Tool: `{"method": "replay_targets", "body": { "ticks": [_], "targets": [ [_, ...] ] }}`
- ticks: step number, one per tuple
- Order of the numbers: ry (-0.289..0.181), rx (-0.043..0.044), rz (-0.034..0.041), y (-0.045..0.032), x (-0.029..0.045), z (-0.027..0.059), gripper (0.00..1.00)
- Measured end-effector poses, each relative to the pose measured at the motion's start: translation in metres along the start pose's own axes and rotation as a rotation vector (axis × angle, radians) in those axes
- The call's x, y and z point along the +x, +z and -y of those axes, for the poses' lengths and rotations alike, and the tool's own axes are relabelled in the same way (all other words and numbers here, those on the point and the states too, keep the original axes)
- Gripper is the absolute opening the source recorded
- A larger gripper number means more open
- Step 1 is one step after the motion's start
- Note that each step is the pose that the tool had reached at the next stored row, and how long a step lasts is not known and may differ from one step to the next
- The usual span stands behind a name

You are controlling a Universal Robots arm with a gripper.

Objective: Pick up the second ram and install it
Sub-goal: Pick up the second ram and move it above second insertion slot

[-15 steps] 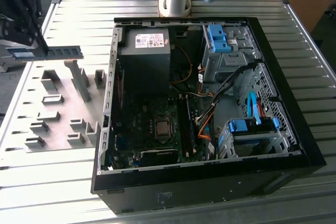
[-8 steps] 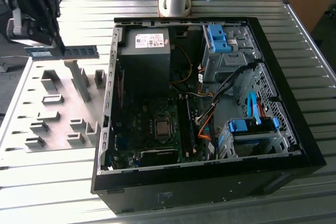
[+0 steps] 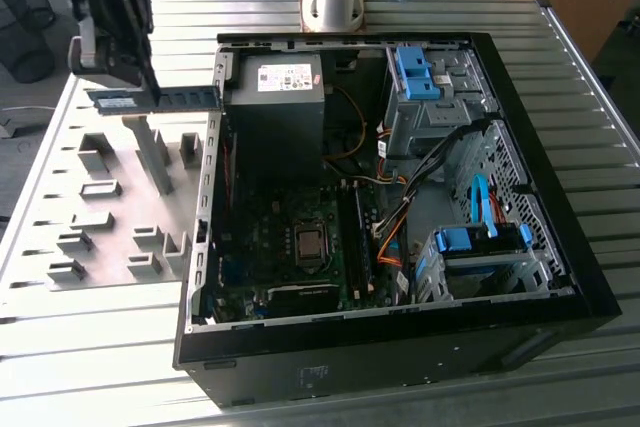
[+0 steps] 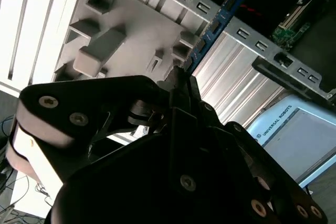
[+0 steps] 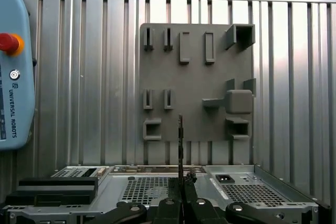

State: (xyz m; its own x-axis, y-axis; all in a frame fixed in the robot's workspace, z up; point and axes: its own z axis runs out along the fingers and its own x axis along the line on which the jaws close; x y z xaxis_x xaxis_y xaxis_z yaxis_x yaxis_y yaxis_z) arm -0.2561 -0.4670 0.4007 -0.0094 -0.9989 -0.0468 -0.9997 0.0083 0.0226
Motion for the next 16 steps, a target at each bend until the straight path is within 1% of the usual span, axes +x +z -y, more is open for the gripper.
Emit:
{"method": "replay_targets", "body": {
  "ticks": [16],
  "targets": [
    [0.000, -0.0004, 0.0000, 0.0024, -0.0005, 0.0731, 0.14]
  ]
}}
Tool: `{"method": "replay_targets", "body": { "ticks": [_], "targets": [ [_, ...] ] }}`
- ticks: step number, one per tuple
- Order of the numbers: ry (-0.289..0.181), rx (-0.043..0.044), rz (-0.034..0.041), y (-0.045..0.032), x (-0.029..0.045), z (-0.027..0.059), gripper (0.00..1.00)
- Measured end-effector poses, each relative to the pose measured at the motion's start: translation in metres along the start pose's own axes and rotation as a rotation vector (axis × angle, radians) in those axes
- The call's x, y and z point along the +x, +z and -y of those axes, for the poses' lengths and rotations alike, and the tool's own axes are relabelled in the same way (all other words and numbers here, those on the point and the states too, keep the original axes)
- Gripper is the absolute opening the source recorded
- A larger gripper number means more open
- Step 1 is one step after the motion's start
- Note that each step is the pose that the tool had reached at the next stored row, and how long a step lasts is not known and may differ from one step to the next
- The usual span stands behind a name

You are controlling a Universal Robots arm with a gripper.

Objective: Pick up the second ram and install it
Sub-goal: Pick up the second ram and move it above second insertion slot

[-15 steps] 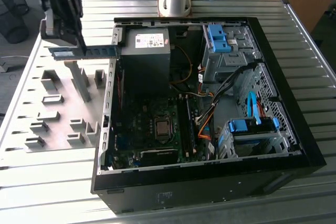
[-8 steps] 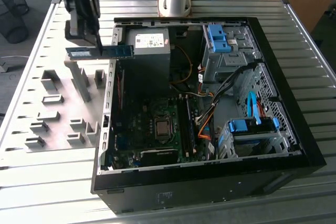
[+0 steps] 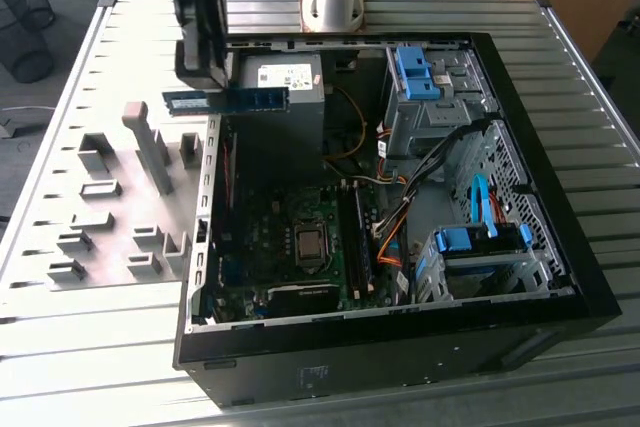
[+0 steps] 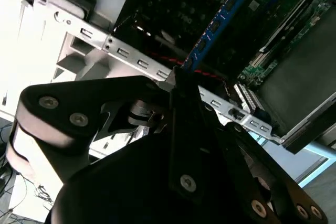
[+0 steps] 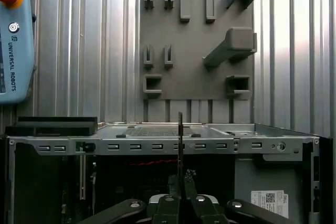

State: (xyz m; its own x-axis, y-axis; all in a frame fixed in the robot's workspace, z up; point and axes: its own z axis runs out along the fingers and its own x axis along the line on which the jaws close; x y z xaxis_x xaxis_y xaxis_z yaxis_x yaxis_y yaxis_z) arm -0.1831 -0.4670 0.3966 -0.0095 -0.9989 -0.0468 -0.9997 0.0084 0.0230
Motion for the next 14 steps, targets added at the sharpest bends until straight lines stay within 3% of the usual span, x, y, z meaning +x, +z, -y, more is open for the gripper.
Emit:
{"method": "replay_targets", "body": {
  "ticks": [14],
  "targets": [
    [0.000, 0.0001, 0.0000, 0.0025, -0.0004, 0.0637, 0.14]
  ]
}}
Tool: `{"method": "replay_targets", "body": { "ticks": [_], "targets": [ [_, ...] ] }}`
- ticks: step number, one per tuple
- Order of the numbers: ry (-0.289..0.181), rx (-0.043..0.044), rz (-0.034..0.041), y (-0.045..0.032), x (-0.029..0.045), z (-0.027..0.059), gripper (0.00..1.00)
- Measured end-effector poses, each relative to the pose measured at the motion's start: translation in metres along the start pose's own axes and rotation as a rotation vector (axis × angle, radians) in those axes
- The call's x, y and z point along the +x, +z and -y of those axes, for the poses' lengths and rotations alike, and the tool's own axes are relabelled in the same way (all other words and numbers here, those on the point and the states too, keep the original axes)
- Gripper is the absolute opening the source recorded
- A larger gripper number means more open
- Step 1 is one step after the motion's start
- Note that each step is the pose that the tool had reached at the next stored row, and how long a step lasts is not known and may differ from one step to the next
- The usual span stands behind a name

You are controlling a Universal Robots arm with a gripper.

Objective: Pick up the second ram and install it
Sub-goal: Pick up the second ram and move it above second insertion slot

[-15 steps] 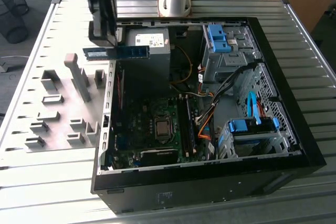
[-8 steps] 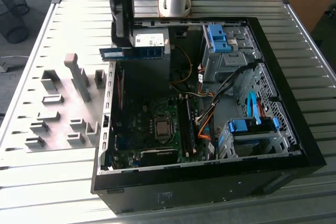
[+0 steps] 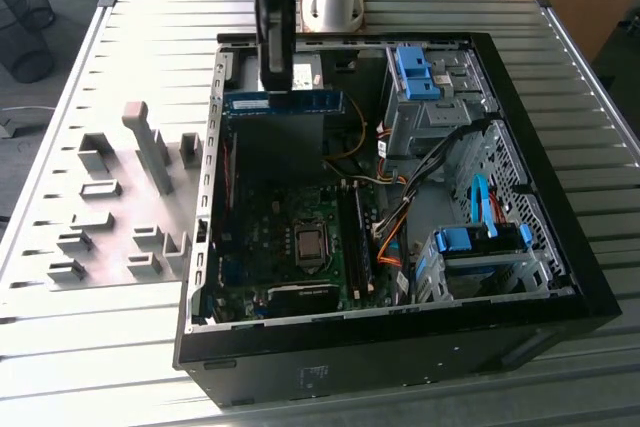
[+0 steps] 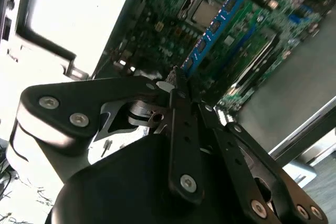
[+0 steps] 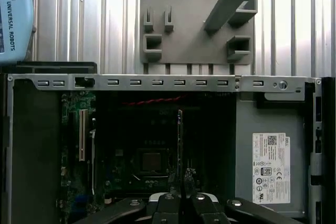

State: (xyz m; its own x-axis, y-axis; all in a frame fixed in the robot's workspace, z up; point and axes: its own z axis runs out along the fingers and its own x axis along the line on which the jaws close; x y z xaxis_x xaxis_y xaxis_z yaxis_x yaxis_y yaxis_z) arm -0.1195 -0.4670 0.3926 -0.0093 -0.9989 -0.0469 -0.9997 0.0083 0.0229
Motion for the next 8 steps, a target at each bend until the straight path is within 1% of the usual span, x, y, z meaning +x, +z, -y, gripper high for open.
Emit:
{"method": "replay_targets", "body": {
  "ticks": [8],
  "targets": [
    [0.000, 0.0000, -0.0001, 0.0012, -0.0002, 0.0364, 0.14]
  ]
}}
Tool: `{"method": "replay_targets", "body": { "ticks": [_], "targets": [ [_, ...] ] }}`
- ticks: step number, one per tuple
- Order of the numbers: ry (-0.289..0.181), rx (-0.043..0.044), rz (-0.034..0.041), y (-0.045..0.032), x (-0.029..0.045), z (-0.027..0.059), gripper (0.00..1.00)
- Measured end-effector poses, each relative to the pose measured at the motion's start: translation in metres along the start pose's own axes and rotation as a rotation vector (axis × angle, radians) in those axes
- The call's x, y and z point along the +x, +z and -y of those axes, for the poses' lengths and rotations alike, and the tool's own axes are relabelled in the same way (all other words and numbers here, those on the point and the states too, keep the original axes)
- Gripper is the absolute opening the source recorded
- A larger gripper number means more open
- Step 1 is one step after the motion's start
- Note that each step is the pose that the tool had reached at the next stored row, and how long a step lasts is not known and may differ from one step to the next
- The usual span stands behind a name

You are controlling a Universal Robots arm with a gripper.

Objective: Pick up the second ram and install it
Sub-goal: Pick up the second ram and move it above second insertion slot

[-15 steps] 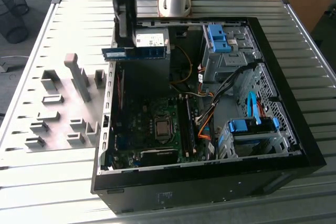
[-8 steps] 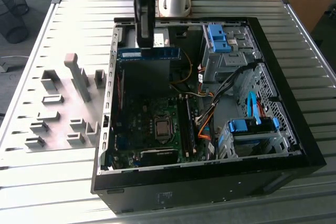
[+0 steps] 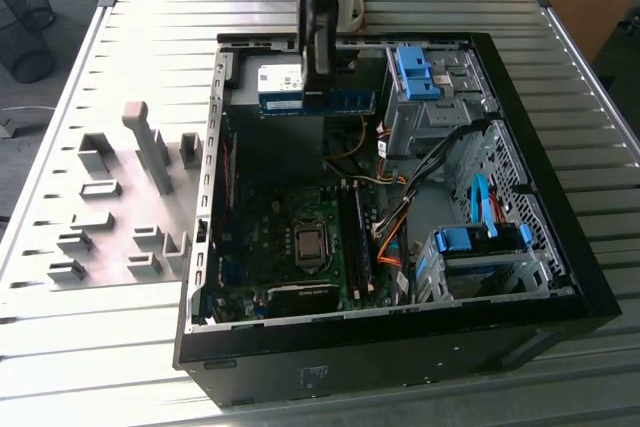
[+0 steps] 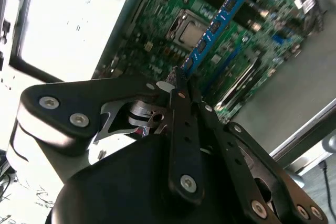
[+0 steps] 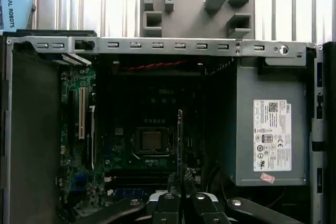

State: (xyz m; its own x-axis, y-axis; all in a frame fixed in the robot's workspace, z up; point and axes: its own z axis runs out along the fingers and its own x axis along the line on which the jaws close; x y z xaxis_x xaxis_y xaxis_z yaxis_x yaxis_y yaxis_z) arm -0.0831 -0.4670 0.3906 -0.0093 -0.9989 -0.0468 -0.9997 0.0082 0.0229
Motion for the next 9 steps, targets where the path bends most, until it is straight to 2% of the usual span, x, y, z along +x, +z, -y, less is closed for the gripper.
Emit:
{"method": "replay_targets", "body": {
  "ticks": [6, 9],
  "targets": [
    [0.000, 0.0000, 0.0000, 0.0006, -0.0002, 0.0257, 0.14],
    [0.000, 0.0000, 0.0000, 0.0006, -0.0001, 0.0266, 0.14]
  ]
}}
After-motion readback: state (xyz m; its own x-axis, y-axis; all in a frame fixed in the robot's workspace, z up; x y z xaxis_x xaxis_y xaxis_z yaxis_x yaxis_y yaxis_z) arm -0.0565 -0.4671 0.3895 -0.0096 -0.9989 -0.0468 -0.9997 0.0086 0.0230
